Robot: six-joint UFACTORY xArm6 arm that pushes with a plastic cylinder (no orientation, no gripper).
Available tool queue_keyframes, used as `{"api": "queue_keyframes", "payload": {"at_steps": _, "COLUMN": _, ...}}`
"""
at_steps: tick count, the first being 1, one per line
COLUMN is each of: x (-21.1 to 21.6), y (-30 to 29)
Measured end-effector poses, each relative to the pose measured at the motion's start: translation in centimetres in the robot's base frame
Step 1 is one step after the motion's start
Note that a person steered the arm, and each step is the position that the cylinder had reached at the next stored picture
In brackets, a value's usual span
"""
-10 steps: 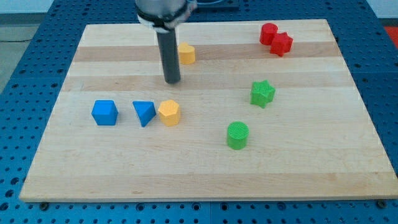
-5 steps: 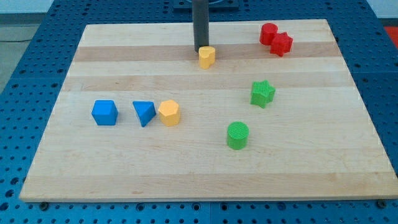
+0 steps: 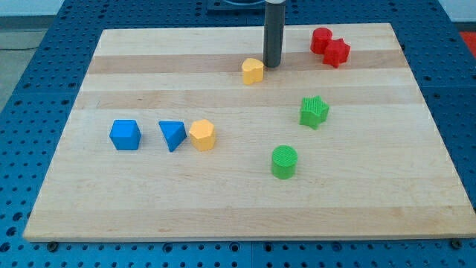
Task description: Move the yellow heart to the right of the yellow hexagon
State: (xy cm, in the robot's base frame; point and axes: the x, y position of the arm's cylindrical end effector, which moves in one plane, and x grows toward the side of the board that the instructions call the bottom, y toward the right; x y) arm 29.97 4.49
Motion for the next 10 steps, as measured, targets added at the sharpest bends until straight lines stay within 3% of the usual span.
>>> {"api": "queue_keyframes", "payload": {"at_steps": 4, "x": 1.7, "y": -4.6}}
{"api": "queue_keyframes", "payload": {"at_steps": 7, "x": 4.2, "y": -3.2}}
{"api": "queue_keyframes", "payload": {"at_steps": 10, "x": 4.8, "y": -8.1}}
